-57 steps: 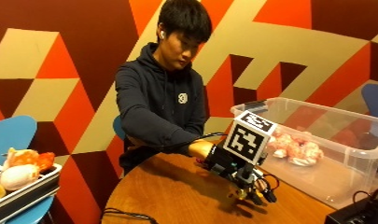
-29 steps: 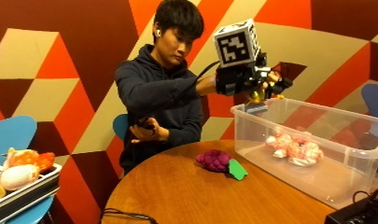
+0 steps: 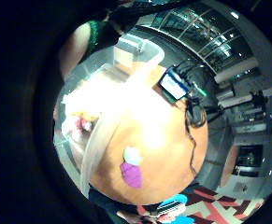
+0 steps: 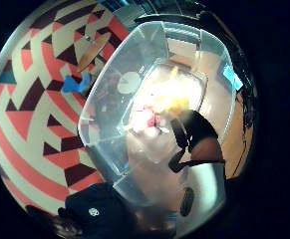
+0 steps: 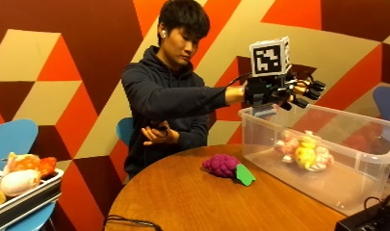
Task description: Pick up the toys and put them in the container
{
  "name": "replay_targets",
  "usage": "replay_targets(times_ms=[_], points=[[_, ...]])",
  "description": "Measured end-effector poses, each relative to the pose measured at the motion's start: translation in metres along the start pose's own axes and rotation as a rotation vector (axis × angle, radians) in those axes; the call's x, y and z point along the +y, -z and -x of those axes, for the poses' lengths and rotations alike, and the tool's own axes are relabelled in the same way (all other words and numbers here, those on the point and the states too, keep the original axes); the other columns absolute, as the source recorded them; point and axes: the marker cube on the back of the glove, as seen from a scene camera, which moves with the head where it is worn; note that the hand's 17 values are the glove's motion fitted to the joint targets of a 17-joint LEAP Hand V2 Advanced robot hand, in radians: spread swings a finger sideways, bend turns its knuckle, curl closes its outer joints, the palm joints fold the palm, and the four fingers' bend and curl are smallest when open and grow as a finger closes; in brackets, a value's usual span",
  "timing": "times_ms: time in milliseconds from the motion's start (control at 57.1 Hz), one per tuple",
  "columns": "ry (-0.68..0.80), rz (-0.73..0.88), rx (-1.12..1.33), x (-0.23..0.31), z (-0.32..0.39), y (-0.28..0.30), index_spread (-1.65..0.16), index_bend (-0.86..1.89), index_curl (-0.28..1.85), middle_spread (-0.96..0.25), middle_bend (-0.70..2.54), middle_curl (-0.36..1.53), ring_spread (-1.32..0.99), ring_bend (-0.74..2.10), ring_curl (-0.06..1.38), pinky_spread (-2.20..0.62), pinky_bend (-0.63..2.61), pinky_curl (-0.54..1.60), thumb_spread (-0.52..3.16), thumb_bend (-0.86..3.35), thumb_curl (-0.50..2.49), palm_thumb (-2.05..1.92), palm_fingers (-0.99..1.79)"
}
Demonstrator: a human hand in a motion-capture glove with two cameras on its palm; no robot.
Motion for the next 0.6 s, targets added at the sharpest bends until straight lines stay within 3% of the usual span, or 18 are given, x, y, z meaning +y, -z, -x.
replay_targets(times_ms=[210,333,595], points=[[-0.036,0.089,-0.122,0.032,-0.023,0.014,-0.21,0.33,0.52,-0.01,0.12,0.28,-0.11,0.32,0.28,-0.01,0.83,0.40,1.45,0.00,0.48,0.46,-0.12],[-0.167,0.167,-0.135,0.065,-0.050,0.012,-0.22,0.18,0.48,0.01,0.15,0.28,-0.06,0.31,0.28,0.00,0.84,0.39,1.46,-0.02,0.43,0.40,-0.11],[-0.354,0.436,-0.031,0.138,-0.091,-0.050,-0.15,0.09,0.36,0.08,0.13,0.27,0.02,0.28,0.29,0.02,0.91,0.40,1.38,-0.04,0.35,0.19,-0.19]])
